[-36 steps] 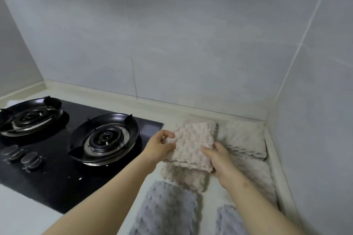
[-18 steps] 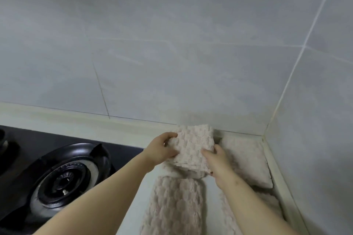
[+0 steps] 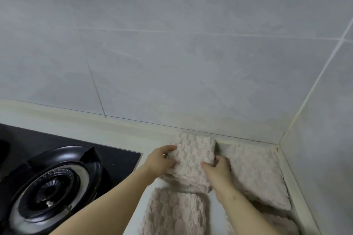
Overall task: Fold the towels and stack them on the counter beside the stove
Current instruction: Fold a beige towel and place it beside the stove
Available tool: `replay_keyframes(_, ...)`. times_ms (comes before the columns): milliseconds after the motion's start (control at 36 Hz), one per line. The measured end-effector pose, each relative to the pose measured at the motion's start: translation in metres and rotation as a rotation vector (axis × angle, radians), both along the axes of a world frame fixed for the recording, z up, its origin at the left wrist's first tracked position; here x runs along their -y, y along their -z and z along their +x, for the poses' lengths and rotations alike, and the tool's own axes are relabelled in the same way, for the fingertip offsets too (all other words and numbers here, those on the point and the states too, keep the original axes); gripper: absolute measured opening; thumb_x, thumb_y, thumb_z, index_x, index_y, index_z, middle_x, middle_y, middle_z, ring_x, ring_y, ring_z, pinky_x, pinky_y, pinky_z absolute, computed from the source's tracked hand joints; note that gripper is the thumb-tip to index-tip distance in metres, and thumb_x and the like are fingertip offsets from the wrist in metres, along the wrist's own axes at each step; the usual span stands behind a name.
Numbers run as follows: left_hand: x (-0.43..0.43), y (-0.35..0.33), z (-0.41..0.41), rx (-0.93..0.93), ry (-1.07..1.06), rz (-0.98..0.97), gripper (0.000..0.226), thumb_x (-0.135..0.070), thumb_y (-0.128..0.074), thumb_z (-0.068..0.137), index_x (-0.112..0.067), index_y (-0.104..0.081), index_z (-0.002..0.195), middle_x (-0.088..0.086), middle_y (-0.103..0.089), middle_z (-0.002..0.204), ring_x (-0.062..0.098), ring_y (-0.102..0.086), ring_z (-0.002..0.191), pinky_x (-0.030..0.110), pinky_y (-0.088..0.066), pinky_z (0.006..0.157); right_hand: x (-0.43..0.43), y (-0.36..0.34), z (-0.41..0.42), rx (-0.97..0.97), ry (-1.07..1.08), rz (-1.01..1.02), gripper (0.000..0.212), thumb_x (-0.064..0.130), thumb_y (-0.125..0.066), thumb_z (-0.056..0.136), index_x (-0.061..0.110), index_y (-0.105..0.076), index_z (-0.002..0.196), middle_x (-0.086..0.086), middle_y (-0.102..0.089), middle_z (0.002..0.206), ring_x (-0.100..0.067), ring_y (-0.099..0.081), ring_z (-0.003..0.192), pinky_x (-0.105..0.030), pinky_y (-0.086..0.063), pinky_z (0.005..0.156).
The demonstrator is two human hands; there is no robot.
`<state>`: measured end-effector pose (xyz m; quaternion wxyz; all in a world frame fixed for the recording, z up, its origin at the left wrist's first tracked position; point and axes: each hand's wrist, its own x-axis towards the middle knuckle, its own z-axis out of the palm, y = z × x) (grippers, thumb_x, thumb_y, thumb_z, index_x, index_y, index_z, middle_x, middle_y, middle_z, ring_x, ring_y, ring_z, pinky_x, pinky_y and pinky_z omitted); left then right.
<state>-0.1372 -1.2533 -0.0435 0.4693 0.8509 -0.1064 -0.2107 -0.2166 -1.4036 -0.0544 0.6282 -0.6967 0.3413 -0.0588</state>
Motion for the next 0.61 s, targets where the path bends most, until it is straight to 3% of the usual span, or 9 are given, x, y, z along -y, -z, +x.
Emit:
replay_keyframes(56, 0.0, 0.003, -0.001, 0.016, 0.024, 0.057, 0.047, -0.007, -0.052, 0.09, -0.023, -0.047, 0.135, 0.005, -0.051, 0.131, 0.02, -0.056, 0.109, 0.021, -0.047, 0.083, -0.002, -0.005, -0.004, 0.02, -0.049, -0.124, 0.068, 0.01, -0.059, 0.088, 0.014, -0.022, 0.145, -0.008, -0.046, 0.133, -0.02, -0.05, 0.104, -0.025, -0.039, 0.084)
replay_keyframes(111, 0.001, 0.006, -0.001, 0.1, 0.065, 0.188, 0.048, -0.011, -0.049, 0.091, -0.024, -0.045, 0.137, 0.004, -0.042, 0.14, 0.021, -0.053, 0.114, 0.025, -0.047, 0.091, -0.005, -0.011, -0.008, 0.008, -0.149, -0.38, 0.077, 0.011, -0.058, 0.089, 0.023, -0.01, 0.149, -0.008, -0.023, 0.147, -0.022, -0.044, 0.119, -0.021, -0.036, 0.086)
replay_keyframes(194, 0.003, 0.006, -0.004, 0.291, 0.149, 0.523, 0.048, -0.022, -0.04, 0.094, -0.033, -0.037, 0.14, 0.001, -0.02, 0.153, 0.029, -0.035, 0.13, 0.035, -0.038, 0.104, -0.009, -0.012, -0.011, -0.061, -0.359, -0.882, 0.065, 0.018, -0.046, 0.095, 0.034, -0.012, 0.147, 0.004, -0.008, 0.153, -0.017, -0.031, 0.126, -0.027, -0.034, 0.098)
replay_keyframes(250, 0.003, 0.004, -0.008, 0.365, 0.184, 0.64, 0.045, -0.026, -0.035, 0.096, -0.033, -0.034, 0.14, 0.001, -0.011, 0.155, 0.032, -0.027, 0.132, 0.039, -0.033, 0.106, -0.009, -0.011, -0.008, -0.144, -0.47, -1.035, 0.054, 0.024, -0.037, 0.097, 0.032, -0.015, 0.146, 0.011, -0.001, 0.156, -0.02, -0.02, 0.136, -0.034, -0.025, 0.107)
replay_keyframes(389, 0.0, 0.004, -0.013, 0.365, 0.221, 0.753, 0.044, -0.035, -0.026, 0.099, -0.034, -0.029, 0.143, -0.001, 0.0, 0.158, 0.032, -0.008, 0.142, 0.046, -0.019, 0.113, -0.006, -0.008, -0.001, -0.338, -0.569, -1.008, 0.051, 0.034, -0.022, 0.101, 0.028, -0.007, 0.15, 0.012, 0.002, 0.158, -0.023, -0.003, 0.144, -0.039, -0.009, 0.115)
replay_keyframes(500, 0.0, 0.004, -0.013, 0.333, 0.214, 0.744, 0.045, -0.035, -0.024, 0.099, -0.037, -0.024, 0.144, -0.004, 0.007, 0.158, 0.03, 0.007, 0.145, 0.049, -0.009, 0.115, -0.005, -0.007, 0.005, -0.384, -0.595, -0.952, 0.05, 0.032, -0.021, 0.101, 0.028, -0.009, 0.15, 0.01, 0.001, 0.158, -0.024, 0.0, 0.145, -0.041, -0.007, 0.116)
replay_keyframes(611, 0.004, 0.0, -0.009, 0.463, 0.199, 0.666, 0.049, -0.027, -0.029, 0.098, -0.029, -0.023, 0.146, -0.007, 0.0, 0.158, 0.024, 0.007, 0.146, 0.043, -0.009, 0.116, -0.005, -0.011, 0.009, -0.34, -0.541, -0.944, 0.05, 0.029, -0.028, 0.099, 0.024, -0.018, 0.148, 0.008, -0.005, 0.158, -0.023, -0.002, 0.145, -0.04, -0.007, 0.116)
